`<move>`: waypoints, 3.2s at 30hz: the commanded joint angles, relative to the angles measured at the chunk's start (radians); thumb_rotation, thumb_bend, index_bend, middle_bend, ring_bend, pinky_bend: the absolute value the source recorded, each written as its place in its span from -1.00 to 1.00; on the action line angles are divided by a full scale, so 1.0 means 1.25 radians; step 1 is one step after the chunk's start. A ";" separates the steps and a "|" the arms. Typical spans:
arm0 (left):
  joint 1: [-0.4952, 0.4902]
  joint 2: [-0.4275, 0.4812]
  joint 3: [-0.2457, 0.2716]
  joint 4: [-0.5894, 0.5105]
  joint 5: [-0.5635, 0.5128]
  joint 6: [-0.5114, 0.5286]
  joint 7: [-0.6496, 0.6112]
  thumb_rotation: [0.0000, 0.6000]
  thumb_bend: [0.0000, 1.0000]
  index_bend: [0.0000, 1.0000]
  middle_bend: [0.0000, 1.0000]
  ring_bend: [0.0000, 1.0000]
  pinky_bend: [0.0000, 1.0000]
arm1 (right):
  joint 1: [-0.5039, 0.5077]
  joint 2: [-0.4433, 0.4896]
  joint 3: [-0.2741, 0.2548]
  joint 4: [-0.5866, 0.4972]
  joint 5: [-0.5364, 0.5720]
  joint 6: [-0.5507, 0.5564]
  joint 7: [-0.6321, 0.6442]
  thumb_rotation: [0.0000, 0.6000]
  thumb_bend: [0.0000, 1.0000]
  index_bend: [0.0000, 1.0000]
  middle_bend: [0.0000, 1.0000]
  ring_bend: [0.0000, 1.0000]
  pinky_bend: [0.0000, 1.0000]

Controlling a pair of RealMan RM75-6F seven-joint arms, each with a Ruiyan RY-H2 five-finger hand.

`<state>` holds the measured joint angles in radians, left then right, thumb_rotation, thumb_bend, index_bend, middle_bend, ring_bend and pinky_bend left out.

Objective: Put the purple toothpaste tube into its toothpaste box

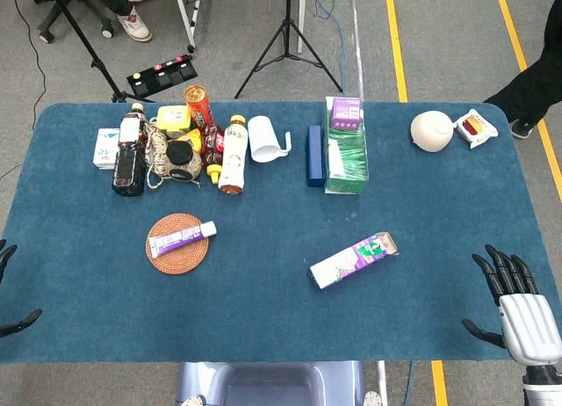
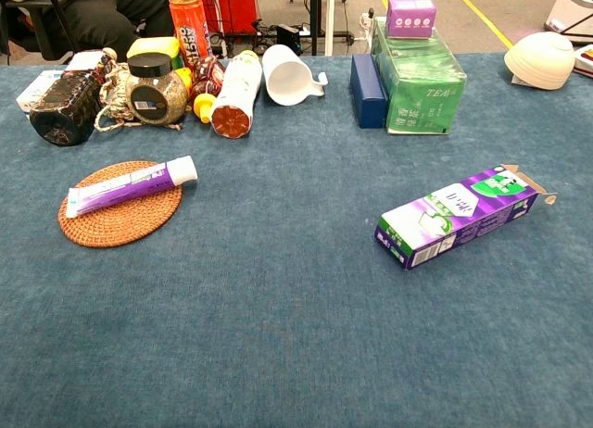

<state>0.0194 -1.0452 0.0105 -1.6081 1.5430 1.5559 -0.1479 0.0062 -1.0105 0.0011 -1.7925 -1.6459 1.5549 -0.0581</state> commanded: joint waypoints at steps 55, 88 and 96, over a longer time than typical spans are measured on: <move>-0.551 -0.354 -0.164 0.033 -0.654 -0.416 0.551 1.00 -0.72 -0.67 -0.95 -0.92 -0.46 | 0.029 0.015 0.010 0.004 0.052 -0.058 0.049 1.00 -0.82 -0.83 -1.00 -1.00 -1.00; -0.595 -0.473 -0.146 0.127 -0.680 -0.339 0.661 1.00 -0.59 -0.25 -0.61 -0.63 -0.17 | 0.039 0.019 0.011 0.005 0.064 -0.074 0.066 1.00 -0.82 -0.83 -1.00 -1.00 -1.00; -0.589 -0.476 -0.151 0.133 -0.666 -0.340 0.642 1.00 -0.48 -0.01 -0.35 -0.39 0.09 | 0.038 0.020 0.010 0.004 0.063 -0.073 0.068 1.00 -0.82 -0.83 -1.00 -1.00 -1.00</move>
<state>-0.7189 -1.6405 -0.1789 -1.4441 0.7056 1.1299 0.6563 0.0542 -0.9852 0.0130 -1.7879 -1.5677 1.4636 0.0263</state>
